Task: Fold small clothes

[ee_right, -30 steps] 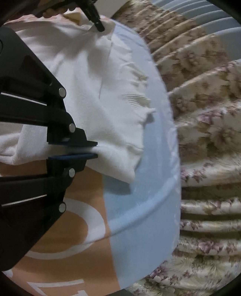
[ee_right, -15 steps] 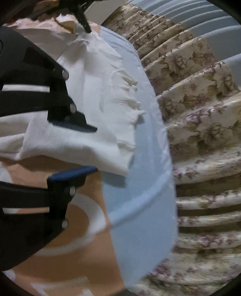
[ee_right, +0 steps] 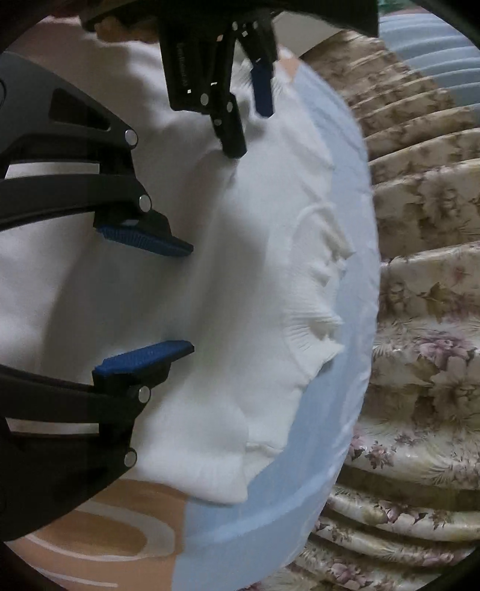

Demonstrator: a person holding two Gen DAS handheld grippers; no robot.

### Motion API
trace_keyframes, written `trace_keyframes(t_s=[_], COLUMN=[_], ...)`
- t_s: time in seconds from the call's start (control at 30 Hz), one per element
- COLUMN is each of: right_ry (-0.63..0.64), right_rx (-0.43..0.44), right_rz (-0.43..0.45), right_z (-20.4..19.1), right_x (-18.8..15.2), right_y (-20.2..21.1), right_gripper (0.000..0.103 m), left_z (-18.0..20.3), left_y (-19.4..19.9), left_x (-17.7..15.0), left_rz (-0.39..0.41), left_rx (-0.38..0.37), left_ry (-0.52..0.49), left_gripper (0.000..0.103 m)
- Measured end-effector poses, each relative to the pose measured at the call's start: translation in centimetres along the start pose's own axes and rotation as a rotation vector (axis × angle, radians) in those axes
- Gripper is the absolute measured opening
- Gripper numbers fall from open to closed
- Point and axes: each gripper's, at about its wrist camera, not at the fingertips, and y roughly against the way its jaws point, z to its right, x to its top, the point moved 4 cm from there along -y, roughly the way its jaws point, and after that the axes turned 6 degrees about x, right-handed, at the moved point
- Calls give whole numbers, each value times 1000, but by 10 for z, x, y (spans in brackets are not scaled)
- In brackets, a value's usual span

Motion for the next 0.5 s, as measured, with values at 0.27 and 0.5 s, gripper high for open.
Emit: trace_keyframes(t_s=[0.27, 0.5], right_ry=[-90, -61], right_rx=[-67, 52], right_rz=[51, 66], right_z=[47, 15], right_x=[3, 13], right_y=[9, 12], right_gripper=[52, 59], left_z=[-72, -39], left_y=[-8, 7], left_x=[-4, 15], left_rz=[-38, -7], left_rx=[105, 25], left_ry=[151, 91], left_gripper=[86, 85])
